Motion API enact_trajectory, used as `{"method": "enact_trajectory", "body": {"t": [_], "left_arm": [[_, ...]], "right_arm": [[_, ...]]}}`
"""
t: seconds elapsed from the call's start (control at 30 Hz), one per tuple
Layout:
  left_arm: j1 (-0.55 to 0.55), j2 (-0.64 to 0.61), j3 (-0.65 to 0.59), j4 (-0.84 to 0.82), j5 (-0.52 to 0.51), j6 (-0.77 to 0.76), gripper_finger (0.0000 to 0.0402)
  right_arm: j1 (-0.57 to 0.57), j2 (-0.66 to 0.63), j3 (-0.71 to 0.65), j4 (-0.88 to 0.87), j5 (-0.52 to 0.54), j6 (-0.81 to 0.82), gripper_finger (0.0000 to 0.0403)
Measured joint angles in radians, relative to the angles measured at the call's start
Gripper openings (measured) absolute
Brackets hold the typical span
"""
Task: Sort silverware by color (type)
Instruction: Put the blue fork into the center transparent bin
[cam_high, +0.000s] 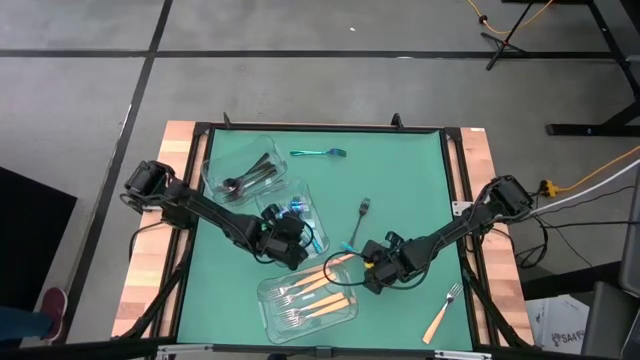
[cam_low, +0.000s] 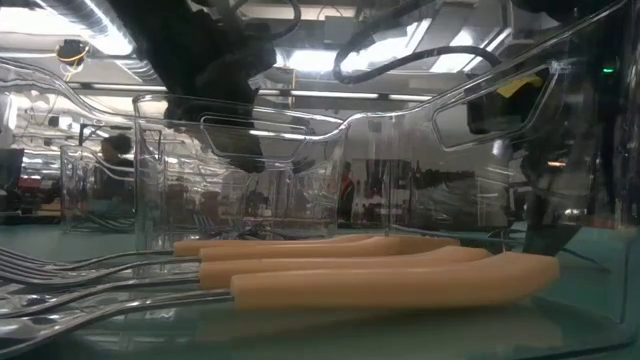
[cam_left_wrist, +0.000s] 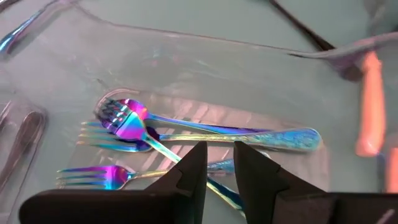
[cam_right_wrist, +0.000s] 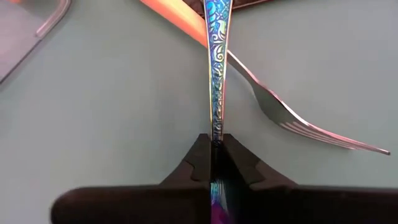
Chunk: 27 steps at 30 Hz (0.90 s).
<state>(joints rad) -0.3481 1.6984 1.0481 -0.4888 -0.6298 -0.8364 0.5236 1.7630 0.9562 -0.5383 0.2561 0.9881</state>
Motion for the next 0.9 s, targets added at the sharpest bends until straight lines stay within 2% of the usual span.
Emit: {"method": "enact_trajectory", "body": {"t": [0.27,0.53,0.7,0.9], "left_arm": [[0.0,-0.091,0.0,0.004,0.02,0.09,0.0073],[0.003,-0.199,0.0,0.004,0.022,0.146,0.0073],[0.006,-0.264,0.0,0.005,0.022,0.203,0.0073],[0.013,-0.342,0.0,0.009,0.068,0.244,0.0073]], "right_arm": [[0.0,0.004,0.034,-0.058,0.003,-0.056,0.0004],[0.0,0.006,0.159,-0.31,0.045,-0.182,0.0002],[0.0,0.005,0.279,-0.518,0.122,-0.28,0.0001],[0.0,0.004,0.433,-0.678,0.282,-0.528,0.0001]]}}
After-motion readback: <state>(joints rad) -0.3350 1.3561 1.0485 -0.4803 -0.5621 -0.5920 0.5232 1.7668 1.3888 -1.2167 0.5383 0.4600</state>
